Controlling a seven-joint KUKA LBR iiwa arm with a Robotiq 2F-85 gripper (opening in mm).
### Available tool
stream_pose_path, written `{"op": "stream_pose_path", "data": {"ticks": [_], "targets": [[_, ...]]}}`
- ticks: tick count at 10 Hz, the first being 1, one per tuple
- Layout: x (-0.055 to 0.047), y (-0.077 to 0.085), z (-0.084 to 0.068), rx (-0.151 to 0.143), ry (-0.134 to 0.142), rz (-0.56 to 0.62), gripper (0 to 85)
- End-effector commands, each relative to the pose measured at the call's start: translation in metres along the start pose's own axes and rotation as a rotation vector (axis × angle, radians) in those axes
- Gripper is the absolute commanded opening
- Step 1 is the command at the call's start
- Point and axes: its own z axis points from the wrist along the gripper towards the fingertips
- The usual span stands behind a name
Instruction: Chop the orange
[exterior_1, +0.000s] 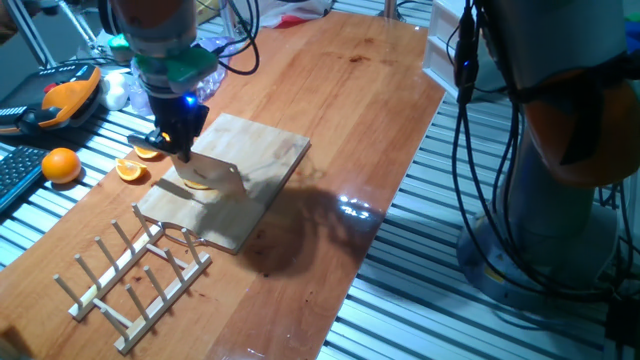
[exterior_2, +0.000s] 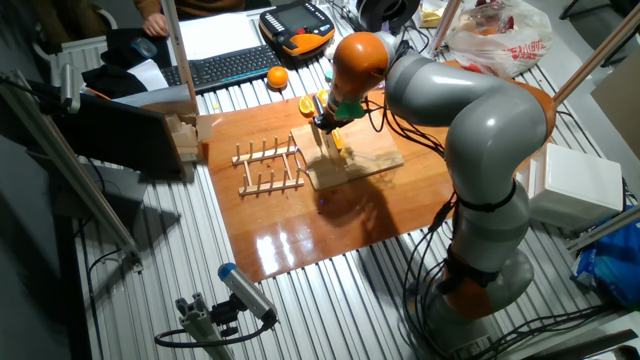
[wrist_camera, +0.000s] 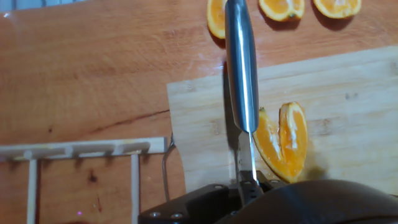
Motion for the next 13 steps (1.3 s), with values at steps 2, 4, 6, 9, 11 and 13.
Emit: {"op": "stream_pose_path", "data": {"ticks": [2, 4, 6, 9, 11, 13], "targets": [[0.0, 0.0, 0.0, -0.013, 0.034, -0.08, 0.0], [0.0, 0.0, 0.0, -0.064, 0.061, -0.058, 0.0], [0.0, 0.0, 0.0, -0.104, 0.063, -0.008, 0.0], [-0.005, 0.055, -0.028, -0.125, 0.014, 0.091, 0.0], [0.005, 0.074, -0.03, -0.146, -0.022, 0.098, 0.0], [0.007, 0.076, -0.029, -0.188, -0.015, 0.098, 0.0]]}}
